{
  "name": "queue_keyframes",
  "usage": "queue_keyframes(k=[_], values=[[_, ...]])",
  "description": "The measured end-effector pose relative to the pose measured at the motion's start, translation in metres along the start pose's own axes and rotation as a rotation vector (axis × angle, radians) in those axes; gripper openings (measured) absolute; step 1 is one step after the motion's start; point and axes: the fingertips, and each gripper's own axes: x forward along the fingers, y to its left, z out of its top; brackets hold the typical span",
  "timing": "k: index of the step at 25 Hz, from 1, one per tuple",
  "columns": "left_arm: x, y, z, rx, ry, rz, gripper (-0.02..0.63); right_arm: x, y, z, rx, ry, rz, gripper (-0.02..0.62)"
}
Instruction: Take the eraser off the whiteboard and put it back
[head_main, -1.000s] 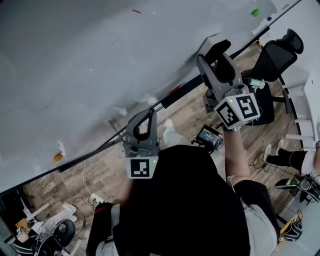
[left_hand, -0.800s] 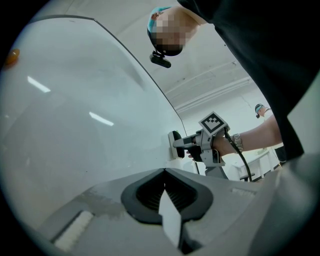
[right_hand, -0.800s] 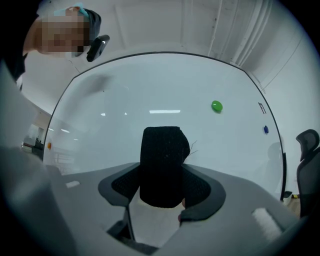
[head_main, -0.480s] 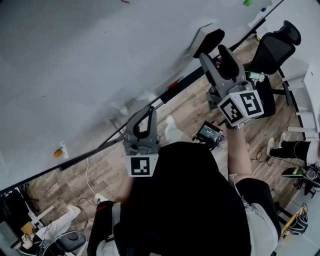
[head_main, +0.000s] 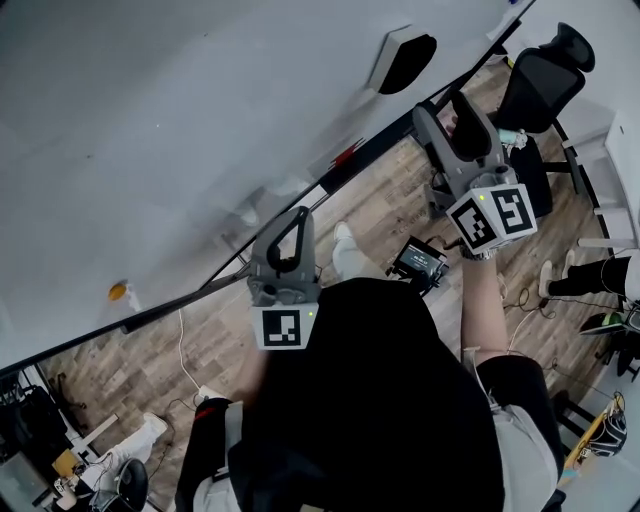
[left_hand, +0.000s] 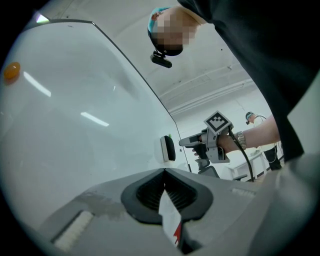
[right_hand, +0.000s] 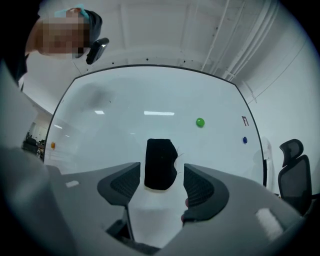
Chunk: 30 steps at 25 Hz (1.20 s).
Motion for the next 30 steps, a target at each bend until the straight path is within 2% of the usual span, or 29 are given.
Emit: queue_keyframes(k=[9, 18, 23, 30], values=[[-0.018, -0.007, 0.002, 0.000, 0.004, -0.021, 0.003, -0.041, 0.004, -0.007, -0.017, 0.014, -0.053, 0.257], [-0.042, -0.009, 0.008, 0.008, 0.005, -0.030, 0.003, -0.083, 0.021, -0.015, 0.002, 0.003, -0.108, 0.169], [-0.054, -0.009, 0.013, 0.018, 0.004, -0.024, 0.003, -0.099, 0.045, -0.026, 0.006, 0.016, -0.078, 0.090], [-0.067, -0.002, 0.015, 0.032, 0.009, 0.001, 0.002, -0.100, 0.086, -0.043, 0.031, 0.041, -0.004, 0.017]])
